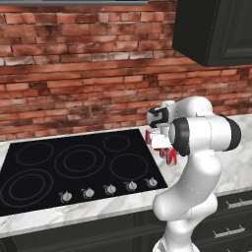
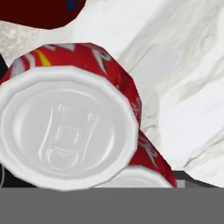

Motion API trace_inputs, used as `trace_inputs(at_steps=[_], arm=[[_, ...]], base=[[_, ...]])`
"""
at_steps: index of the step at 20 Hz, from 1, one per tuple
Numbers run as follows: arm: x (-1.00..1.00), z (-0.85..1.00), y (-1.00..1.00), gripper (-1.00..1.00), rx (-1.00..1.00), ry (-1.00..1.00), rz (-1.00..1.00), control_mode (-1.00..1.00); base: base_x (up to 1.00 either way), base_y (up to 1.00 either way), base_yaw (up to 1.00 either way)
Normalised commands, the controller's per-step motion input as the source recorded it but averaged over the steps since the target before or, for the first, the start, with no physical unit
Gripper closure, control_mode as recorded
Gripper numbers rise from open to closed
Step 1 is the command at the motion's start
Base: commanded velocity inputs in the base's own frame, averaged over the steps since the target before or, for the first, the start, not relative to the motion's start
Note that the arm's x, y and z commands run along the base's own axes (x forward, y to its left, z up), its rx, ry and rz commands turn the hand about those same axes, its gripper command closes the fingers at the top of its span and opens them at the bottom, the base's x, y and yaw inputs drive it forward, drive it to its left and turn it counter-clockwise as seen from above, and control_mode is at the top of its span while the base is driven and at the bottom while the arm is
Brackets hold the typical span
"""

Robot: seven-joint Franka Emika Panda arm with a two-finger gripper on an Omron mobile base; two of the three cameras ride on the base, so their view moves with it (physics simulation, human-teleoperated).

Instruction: Four empty soda cans are scattered around the kitchen. Gather all the cans and cluster them next to the stove for recycling.

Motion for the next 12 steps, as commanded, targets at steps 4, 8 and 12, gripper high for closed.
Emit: trace_inputs(at_steps=[4, 8, 12], arm=[[0.0, -0.07, 0.0, 1.0, 0.0, 0.0, 0.0, -1.0], [0.0, 0.0, 0.0, 1.0, 0.0, 0.0, 0.0, -1.0], [0.0, 0.0, 0.0, 1.0, 0.0, 0.0, 0.0, -1.0]], base=[[0.0, 0.0, 0.0], [0.0, 0.0, 0.0], [0.0, 0.0, 0.0]])
